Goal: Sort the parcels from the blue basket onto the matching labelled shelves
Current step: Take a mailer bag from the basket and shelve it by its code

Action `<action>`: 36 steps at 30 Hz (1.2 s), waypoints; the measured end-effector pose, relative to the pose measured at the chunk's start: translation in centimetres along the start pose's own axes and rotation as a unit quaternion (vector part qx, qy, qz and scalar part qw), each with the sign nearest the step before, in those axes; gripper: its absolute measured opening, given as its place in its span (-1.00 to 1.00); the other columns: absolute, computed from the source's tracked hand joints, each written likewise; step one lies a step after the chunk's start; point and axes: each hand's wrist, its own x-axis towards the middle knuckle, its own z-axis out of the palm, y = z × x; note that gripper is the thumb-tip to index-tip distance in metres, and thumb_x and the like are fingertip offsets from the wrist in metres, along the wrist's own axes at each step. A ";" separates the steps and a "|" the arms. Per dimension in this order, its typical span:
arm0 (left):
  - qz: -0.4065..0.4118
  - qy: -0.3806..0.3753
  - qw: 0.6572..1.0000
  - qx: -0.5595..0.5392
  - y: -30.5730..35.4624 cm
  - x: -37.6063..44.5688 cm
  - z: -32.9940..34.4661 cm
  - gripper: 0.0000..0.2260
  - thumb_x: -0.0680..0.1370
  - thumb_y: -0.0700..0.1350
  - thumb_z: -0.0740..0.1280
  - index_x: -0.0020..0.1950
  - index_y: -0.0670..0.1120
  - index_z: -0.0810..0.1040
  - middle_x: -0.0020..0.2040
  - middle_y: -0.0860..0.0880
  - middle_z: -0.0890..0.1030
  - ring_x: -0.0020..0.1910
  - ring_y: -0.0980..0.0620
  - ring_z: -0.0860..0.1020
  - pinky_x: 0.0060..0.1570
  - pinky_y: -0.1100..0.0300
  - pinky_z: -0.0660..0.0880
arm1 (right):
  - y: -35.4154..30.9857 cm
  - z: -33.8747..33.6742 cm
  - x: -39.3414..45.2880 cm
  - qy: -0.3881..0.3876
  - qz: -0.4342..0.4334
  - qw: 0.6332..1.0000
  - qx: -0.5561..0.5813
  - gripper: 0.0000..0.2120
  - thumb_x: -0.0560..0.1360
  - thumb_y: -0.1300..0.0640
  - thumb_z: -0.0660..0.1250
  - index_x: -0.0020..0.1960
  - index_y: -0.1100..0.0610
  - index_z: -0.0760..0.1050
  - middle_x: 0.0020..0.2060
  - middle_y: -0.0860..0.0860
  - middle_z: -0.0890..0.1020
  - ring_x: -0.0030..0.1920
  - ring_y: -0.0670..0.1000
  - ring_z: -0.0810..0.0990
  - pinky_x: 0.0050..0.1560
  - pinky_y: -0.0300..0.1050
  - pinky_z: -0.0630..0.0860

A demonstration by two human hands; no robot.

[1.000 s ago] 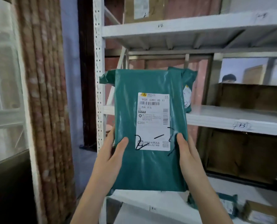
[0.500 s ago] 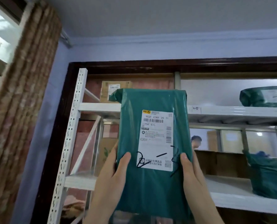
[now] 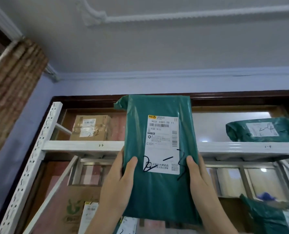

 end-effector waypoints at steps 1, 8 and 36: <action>0.006 0.002 1.000 -0.003 0.1 0.8 0.6 -0.67 0.49 0.27 0.17 0.26 0.40 0.34 0.16 0.34 0.50 0.22 0.13 0.48 0.31 -0.03 0.39 | 0.1 -0.2 1.0 0.001 -0.010 1.000 0.000 -0.64 0.60 -0.08 0.06 0.38 -0.25 0.17 -0.08 -0.30 0.41 -0.01 -0.13 0.41 0.05 -0.23 0.31; 0.085 0.009 0.996 0.008 -0.4 8.1 4.0 -0.72 0.52 0.23 0.15 0.23 0.33 0.37 0.14 0.27 0.54 0.17 0.13 0.51 0.26 -0.05 0.42 | 0.9 -0.3 8.7 -0.020 -0.076 0.997 -0.015 -0.80 0.62 -0.07 0.04 0.22 -0.25 0.28 -0.04 -0.27 0.52 -0.05 -0.24 0.49 -0.23 -0.33 0.37; 0.227 0.039 0.973 -0.017 -5.3 32.7 8.6 -0.54 0.43 0.23 0.10 0.31 0.17 0.37 0.11 0.10 0.57 0.10 -0.01 0.54 0.20 -0.11 0.44 | 4.9 6.7 31.6 0.039 -0.278 0.956 -0.080 -0.66 0.63 -0.02 0.03 0.39 -0.06 0.30 0.03 -0.08 0.51 -0.02 -0.08 0.51 -0.02 -0.14 0.40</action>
